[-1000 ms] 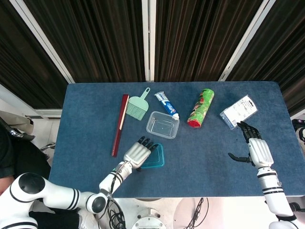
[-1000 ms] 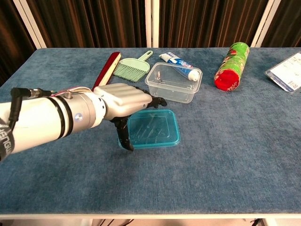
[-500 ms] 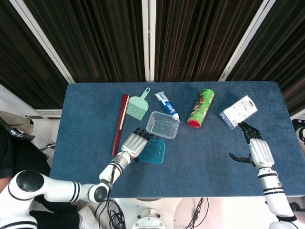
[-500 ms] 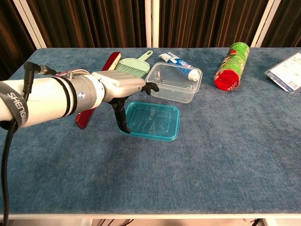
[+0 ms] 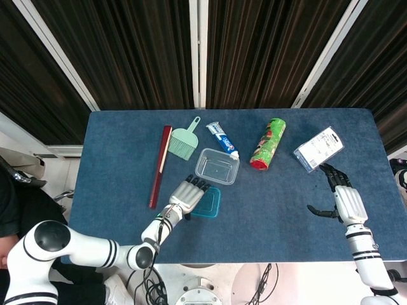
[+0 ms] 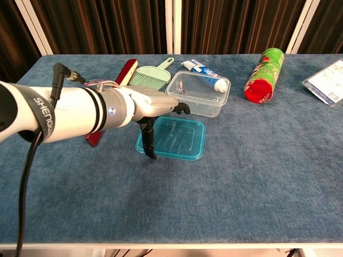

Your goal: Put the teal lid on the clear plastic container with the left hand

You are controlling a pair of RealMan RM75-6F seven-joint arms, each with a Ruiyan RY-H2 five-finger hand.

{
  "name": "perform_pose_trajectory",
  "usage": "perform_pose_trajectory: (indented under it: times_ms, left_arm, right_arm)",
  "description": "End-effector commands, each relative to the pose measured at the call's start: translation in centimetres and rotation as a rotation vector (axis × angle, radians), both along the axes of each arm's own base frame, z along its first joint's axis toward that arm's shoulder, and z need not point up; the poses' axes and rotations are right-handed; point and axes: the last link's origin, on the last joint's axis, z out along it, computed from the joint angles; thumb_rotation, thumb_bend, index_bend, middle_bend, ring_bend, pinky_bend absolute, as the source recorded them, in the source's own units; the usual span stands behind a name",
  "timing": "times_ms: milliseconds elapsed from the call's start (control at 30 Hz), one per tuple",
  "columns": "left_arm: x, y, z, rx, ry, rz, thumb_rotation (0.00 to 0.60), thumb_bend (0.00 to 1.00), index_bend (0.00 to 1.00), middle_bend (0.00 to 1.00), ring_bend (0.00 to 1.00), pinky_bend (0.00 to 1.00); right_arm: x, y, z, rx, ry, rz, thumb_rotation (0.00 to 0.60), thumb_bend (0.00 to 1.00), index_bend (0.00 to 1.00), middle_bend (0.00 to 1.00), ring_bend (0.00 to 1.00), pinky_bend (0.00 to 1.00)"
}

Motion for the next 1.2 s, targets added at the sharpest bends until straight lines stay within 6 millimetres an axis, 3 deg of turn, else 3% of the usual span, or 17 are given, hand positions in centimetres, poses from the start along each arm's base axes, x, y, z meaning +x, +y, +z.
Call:
perform_pose_trajectory:
  times_ms: [33, 300, 700, 1200]
  left_arm:
    - [0.3, 0.1, -0.2, -0.011, -0.004, 0.006, 0.6, 0.0, 0.06, 0.06, 0.0, 0.04]
    - [0.5, 0.3, -0.4, -0.066, -0.026, 0.031, 0.6, 0.0, 0.05, 0.11, 0.0, 0.02]
    - [-0.4, -1.8, 0.7, -0.113, -0.029, -0.005, 0.6, 0.0, 0.05, 0.13, 0.0, 0.02]
    - [-0.2, -2.1, -0.1, 0.019, 0.121, -0.071, 0.6, 0.0, 0.07, 0.04, 0.0, 0.02]
  right_arm:
    - [-0.1, 0.0, -0.1, 0.002, -0.003, -0.002, 0.6, 0.08, 0.0, 0.0, 0.0, 0.0]
    - [-0.2, 0.1, 0.0, -0.003, -0.007, -0.009, 0.6, 0.08, 0.0, 0.0, 0.0, 0.0]
    - [-0.3, 0.3, -0.3, -0.003, -0.016, -0.013, 0.6, 0.08, 0.0, 0.0, 0.0, 0.0]
    - [-0.5, 0.4, -0.1, -0.007, -0.02, -0.014, 0.6, 0.08, 0.0, 0.0, 0.0, 0.0]
